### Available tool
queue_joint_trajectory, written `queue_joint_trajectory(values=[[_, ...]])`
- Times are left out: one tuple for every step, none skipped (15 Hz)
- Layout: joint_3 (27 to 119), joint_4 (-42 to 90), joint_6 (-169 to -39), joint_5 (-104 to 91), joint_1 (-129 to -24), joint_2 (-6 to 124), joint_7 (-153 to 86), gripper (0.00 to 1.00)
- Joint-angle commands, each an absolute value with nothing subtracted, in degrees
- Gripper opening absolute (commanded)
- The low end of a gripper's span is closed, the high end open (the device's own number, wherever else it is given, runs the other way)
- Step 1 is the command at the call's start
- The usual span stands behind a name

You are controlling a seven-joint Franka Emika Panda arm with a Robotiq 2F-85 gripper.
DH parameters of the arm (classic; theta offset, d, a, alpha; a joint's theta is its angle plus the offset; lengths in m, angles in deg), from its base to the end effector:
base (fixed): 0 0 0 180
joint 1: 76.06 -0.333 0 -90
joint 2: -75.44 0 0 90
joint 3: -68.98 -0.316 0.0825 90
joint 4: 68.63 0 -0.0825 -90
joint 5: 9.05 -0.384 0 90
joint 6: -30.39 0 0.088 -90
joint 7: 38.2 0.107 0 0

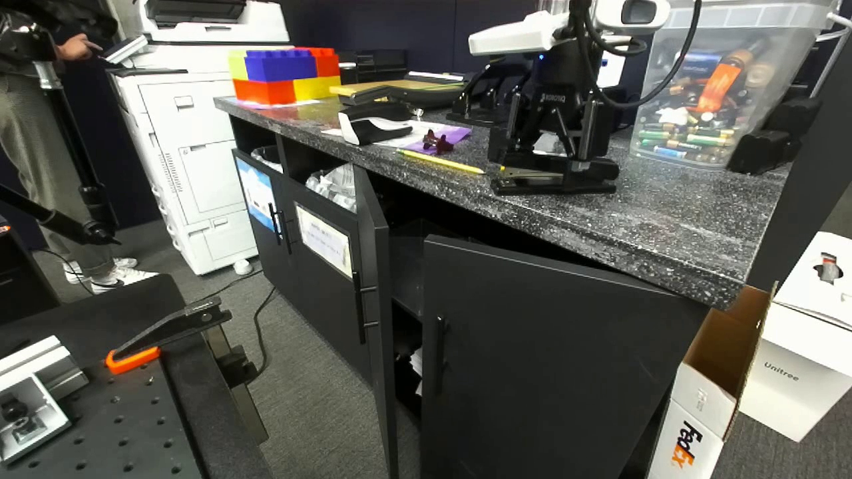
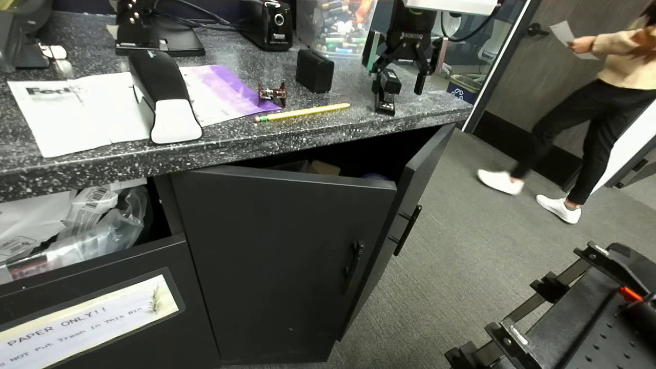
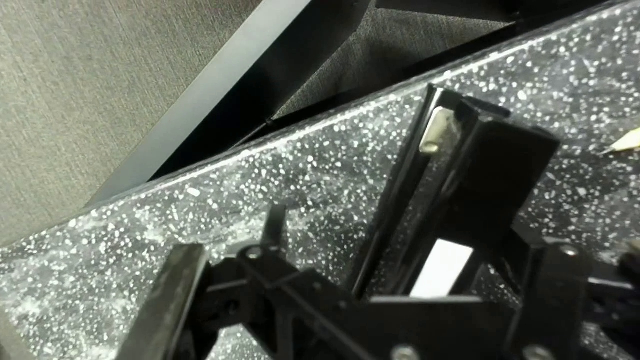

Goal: Move the stapler to the right on the counter

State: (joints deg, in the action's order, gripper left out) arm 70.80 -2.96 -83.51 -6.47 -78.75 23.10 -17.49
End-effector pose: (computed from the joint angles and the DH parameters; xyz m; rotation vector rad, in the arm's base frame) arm 0.7583 0.0158 0.2406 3.0241 -0.4804 -0.0884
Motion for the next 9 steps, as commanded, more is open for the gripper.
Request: queue_joint_trajectory(values=[[71.71,-8.22,-83.21,-8.03,-79.27,19.42,-16.05,0.65],[71.74,-8.81,-83.17,-8.21,-79.28,19.22,-16.01,0.56],[71.69,-9.47,-82.90,-8.39,-79.22,19.17,-16.16,0.49],[71.85,-9.91,-82.85,-8.30,-79.28,19.32,-16.06,0.42],[72.01,-10.43,-82.47,-8.15,-79.29,19.56,-15.99,0.34],[72.15,-11.00,-81.96,-8.04,-79.19,19.70,-16.03,0.27],[72.18,-11.82,-80.66,-8.22,-78.62,19.72,-16.60,0.19],[72.12,-12.73,-79.69,-8.60,-77.82,19.51,-17.38,0.12],[72.56,-13.65,-78.73,-8.46,-76.94,19.21,-18.12,0.09]])
